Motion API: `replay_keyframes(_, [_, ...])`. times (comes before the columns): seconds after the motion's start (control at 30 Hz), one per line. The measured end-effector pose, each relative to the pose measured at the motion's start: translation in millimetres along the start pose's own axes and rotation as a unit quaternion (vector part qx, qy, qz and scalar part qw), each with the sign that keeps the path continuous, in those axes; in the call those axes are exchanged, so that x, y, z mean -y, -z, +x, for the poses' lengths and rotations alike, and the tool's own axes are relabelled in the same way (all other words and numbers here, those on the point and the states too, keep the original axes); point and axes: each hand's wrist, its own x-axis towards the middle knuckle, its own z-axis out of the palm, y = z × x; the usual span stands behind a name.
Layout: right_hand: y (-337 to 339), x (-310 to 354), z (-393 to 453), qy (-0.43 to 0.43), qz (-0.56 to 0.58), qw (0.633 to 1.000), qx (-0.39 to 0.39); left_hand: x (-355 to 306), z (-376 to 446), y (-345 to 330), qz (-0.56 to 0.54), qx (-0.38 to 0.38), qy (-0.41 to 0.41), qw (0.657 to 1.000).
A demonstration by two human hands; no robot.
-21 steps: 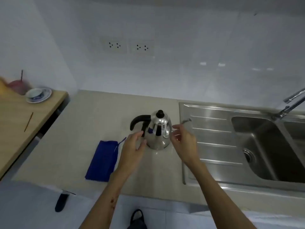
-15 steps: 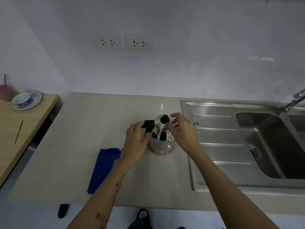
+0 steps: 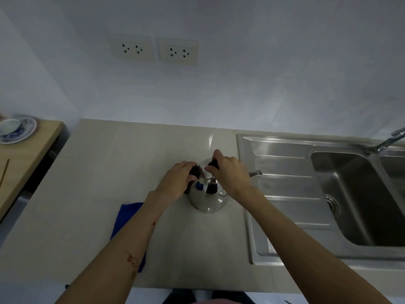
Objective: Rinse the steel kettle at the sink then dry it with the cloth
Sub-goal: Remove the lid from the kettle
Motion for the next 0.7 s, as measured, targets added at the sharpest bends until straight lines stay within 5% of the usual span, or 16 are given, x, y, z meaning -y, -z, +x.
replay_keyframes(0.57, [-6, -1, -2, -0.019, 0.055, 0.998, -0.024, 2, -1, 1, -0.042, -0.013, 0.013, 0.999])
replay_keyframes(0.7, [-6, -10, -1, -0.062, 0.166, 0.982, -0.072, 1, -2, 2, -0.051, -0.012, 0.017, 0.998])
